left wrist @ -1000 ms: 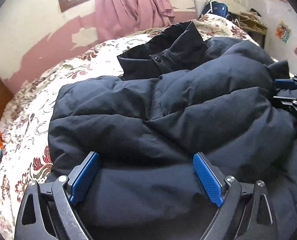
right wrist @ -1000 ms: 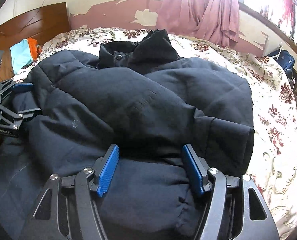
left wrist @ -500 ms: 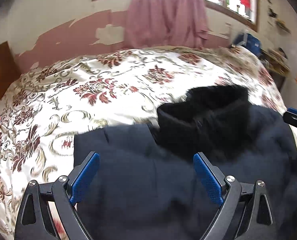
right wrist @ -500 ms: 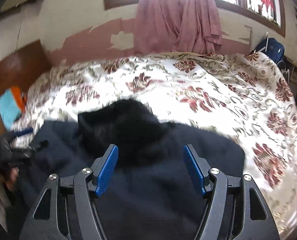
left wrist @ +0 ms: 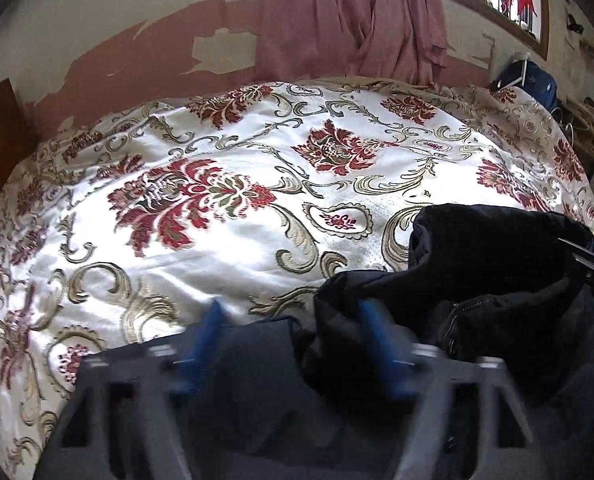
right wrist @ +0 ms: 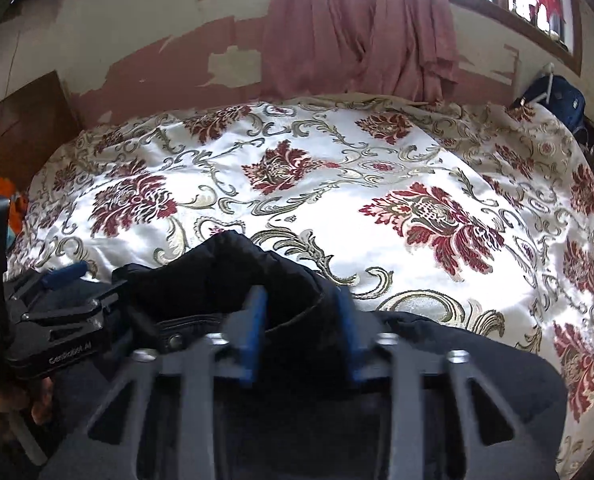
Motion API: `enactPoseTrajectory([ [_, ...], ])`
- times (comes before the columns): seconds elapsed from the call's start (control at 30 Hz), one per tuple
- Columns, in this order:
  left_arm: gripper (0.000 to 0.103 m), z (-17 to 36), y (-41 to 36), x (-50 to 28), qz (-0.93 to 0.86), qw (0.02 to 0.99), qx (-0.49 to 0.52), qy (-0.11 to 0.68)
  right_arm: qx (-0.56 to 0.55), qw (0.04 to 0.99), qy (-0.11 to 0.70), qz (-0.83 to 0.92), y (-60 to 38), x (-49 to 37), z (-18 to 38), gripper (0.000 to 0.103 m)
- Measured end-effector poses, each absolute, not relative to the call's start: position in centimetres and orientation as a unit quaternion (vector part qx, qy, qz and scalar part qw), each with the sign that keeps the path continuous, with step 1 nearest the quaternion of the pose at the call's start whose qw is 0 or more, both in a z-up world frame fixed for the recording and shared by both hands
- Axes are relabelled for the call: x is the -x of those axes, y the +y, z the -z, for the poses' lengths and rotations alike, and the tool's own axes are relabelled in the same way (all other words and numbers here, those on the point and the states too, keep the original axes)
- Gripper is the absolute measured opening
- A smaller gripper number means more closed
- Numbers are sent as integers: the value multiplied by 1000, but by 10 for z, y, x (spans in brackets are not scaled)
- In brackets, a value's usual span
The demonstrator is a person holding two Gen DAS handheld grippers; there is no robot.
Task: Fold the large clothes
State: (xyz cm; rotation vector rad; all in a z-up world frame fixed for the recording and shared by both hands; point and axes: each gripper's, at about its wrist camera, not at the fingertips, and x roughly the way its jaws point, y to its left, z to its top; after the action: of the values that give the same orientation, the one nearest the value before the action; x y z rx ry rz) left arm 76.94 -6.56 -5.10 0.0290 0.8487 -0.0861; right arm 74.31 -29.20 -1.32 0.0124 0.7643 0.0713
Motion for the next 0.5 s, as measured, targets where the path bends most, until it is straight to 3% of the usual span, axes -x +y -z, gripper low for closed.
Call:
enactPoseTrajectory([
  [0.03,22,52,-66,-769,52,909,-5,414,-1,928,371,-37,-293,-739,14,19],
  [0.07,10,52,-66,-768,69,907,7,414,5,928,372,-40,-294,-735,14,17],
  [0.1,6,49,-65,-763,77,910,13,408,10,927,372,-43,-296,-730,13,15],
  [0.5,4,18,-30,-683,90,920,10,381,82,923,368,-71,-328,-649,2,5],
])
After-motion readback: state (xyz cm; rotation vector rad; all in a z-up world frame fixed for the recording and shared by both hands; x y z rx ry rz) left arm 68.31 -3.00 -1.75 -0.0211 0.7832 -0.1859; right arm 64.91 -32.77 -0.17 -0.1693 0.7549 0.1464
